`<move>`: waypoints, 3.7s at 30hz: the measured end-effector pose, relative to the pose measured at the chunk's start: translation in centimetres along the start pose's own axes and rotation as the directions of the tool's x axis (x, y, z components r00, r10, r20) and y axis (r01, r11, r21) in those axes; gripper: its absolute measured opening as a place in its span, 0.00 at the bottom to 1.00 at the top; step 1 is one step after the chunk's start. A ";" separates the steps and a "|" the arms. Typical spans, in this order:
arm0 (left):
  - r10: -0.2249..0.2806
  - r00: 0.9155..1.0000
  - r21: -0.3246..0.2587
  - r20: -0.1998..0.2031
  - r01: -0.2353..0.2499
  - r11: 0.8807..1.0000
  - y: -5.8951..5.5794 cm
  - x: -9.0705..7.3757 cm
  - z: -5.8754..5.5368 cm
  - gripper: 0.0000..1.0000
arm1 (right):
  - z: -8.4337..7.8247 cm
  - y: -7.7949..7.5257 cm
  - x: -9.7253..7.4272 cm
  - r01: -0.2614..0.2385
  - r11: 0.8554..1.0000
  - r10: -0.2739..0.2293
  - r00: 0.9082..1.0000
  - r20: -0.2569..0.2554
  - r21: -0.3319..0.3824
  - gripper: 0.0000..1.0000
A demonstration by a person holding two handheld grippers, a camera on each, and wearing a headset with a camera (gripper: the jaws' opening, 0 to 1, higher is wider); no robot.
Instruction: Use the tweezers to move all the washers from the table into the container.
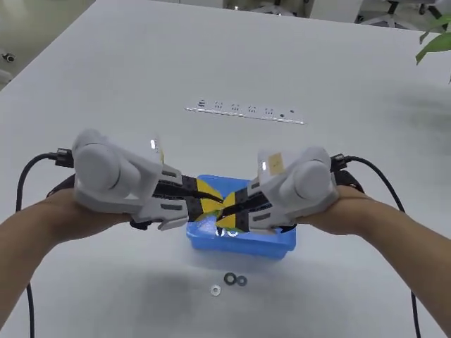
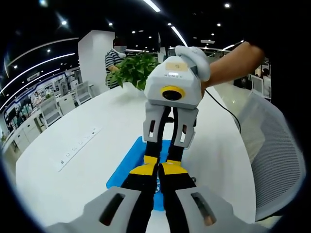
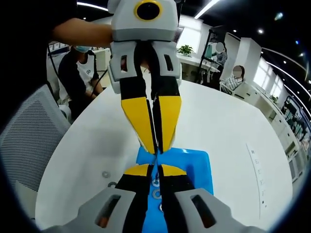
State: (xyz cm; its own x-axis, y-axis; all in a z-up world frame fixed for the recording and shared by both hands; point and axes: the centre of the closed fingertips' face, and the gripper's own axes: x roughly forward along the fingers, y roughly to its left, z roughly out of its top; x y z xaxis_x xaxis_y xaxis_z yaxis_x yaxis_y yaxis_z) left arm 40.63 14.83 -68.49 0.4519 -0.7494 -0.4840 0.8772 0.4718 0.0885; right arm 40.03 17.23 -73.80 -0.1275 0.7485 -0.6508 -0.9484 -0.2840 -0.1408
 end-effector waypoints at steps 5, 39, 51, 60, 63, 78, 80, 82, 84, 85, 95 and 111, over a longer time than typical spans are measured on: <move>-0.011 1.000 0.006 -0.004 0.011 1.000 -0.1 0.0 0.0 0.07 | 0.0 0.0 0.0 0.001 1.000 -0.001 1.000 -0.003 0.000 0.09; -0.036 0.999 0.044 -0.031 0.037 0.998 -0.3 -0.3 1.3 0.05 | -1.6 0.4 -5.0 0.126 0.976 -0.122 0.992 -0.033 0.176 0.48; -0.034 0.999 0.056 -0.038 0.036 0.998 -1.1 -1.1 2.8 0.05 | -2.6 1.2 -7.3 0.185 0.950 -0.182 0.983 -0.036 0.252 0.61; -0.030 0.998 0.063 -0.047 0.033 0.997 -1.7 -2.0 3.3 0.05 | -3.1 1.9 -8.5 0.220 0.929 -0.219 0.975 -0.037 0.296 0.70; -0.028 0.998 0.063 -0.050 0.031 0.998 -1.9 -2.3 3.4 0.05 | -3.5 2.3 -8.9 0.231 0.923 -0.230 0.972 -0.041 0.308 0.73; -0.012 0.999 0.070 -0.043 0.015 0.997 -2.5 -3.7 4.3 0.05 | -4.3 3.6 -9.8 0.268 0.902 -0.267 0.962 -0.050 0.339 0.85; -0.010 0.999 0.070 -0.042 0.013 0.997 -2.6 -3.9 4.3 0.05 | -4.1 3.7 -9.8 0.269 0.900 -0.271 0.962 -0.045 0.342 0.86; -0.011 0.999 0.067 -0.042 0.014 0.998 -2.6 -4.0 4.2 0.05 | -4.0 3.8 -9.8 0.270 0.899 -0.272 0.961 -0.041 0.344 0.87; -0.012 0.999 0.065 -0.045 0.015 0.998 -2.8 -4.1 4.1 0.05 | -3.9 3.9 -9.7 0.273 0.897 -0.278 0.960 -0.038 0.347 0.89; -0.013 0.999 0.065 -0.046 0.016 0.998 -3.0 -4.2 4.1 0.05 | -3.8 3.9 -9.8 0.276 0.897 -0.281 0.959 -0.037 0.346 0.89; -0.027 0.998 0.053 -0.048 0.030 0.998 -4.6 -4.1 3.4 0.05 | -3.7 4.6 -9.3 0.276 0.892 -0.283 0.958 -0.034 0.357 0.98; -0.064 0.995 0.039 -0.074 0.067 0.997 -6.5 -3.0 1.2 0.06 | -4.5 6.0 -8.7 0.258 0.893 -0.256 0.965 -0.056 0.369 1.00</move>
State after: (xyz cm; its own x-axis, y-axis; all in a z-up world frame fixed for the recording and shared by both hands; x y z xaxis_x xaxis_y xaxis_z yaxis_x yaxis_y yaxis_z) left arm 33.79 13.43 -66.53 0.3813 -0.7418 -0.5517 0.9113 0.4017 0.0897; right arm 36.73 6.25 -72.33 0.1361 0.7612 -0.6341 -0.9868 0.1607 -0.0188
